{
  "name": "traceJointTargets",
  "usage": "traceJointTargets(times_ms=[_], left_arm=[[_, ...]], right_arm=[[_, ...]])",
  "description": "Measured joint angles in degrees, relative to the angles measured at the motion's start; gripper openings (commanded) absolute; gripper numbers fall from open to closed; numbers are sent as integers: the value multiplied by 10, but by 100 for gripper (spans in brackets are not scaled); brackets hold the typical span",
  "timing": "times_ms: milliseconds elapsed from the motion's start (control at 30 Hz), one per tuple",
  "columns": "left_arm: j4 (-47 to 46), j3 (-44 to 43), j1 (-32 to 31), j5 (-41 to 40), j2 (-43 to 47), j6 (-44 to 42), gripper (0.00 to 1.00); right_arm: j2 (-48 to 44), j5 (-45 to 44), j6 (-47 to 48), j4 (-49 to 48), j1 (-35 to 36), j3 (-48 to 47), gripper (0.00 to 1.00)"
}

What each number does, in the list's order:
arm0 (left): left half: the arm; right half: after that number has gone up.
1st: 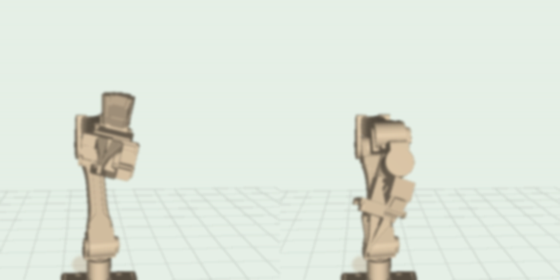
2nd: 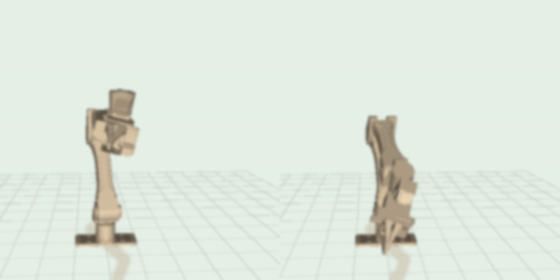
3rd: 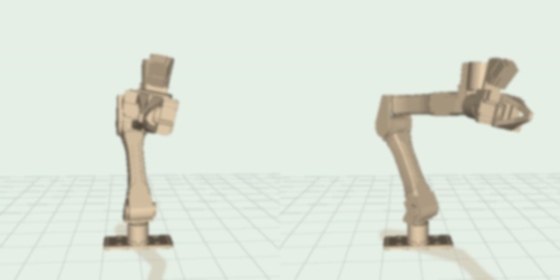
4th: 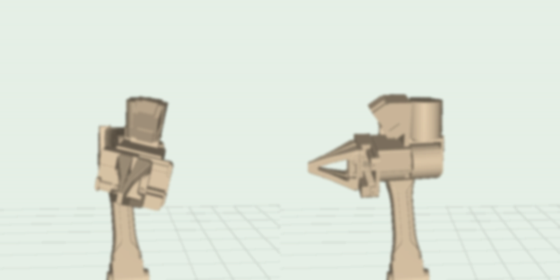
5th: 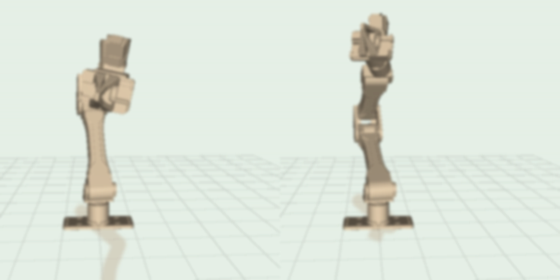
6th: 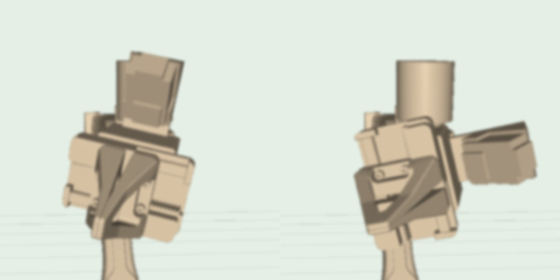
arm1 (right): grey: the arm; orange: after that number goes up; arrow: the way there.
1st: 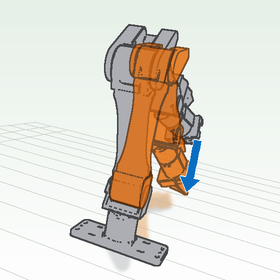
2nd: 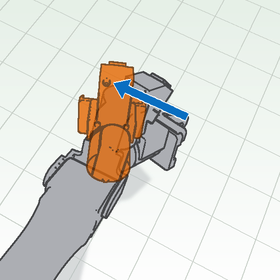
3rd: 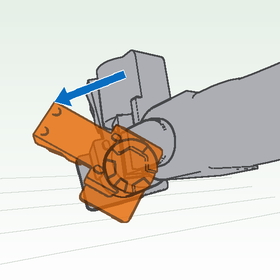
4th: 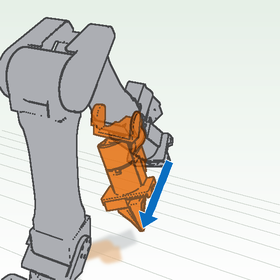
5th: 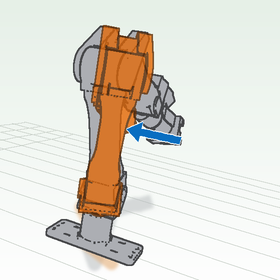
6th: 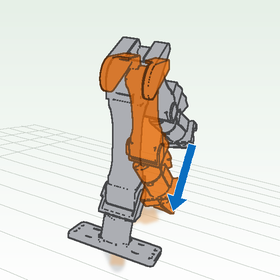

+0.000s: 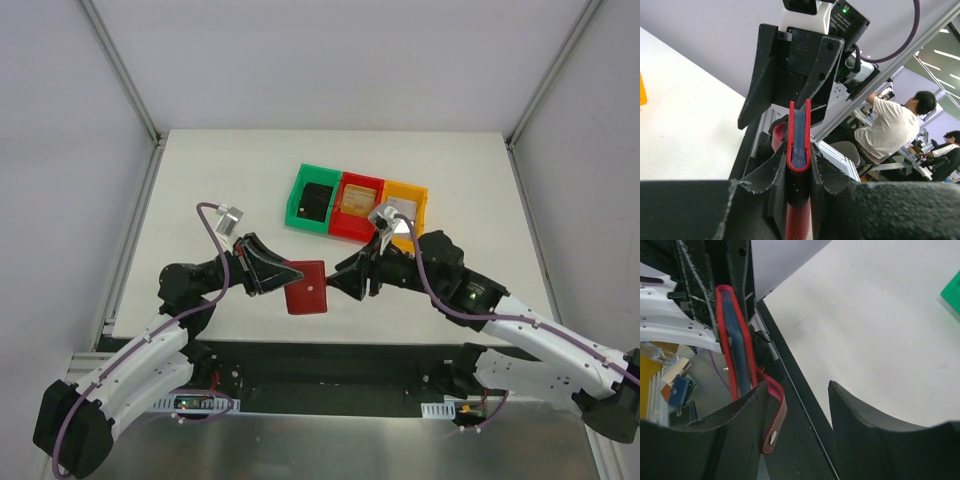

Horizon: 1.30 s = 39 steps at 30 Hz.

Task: Take the credit cards out of the card holder
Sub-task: Open the card holder.

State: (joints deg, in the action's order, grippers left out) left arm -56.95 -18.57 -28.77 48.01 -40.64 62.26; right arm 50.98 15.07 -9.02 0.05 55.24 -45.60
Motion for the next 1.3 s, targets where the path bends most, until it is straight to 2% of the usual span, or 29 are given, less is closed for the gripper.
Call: traceJointTargets(times_ms=[367,833,1300], left_arm=[[-49,-9,0,11,-20,25,0],[-62,-21,0,15,-27,32,0],[-63,-28,0,15,-33,32,0]], right_arm=[[-16,67,-42,-54,-16,13,52],[-41,83,-73,-78,-51,32,52],[-4,136,-104,-124,-50,32,53]])
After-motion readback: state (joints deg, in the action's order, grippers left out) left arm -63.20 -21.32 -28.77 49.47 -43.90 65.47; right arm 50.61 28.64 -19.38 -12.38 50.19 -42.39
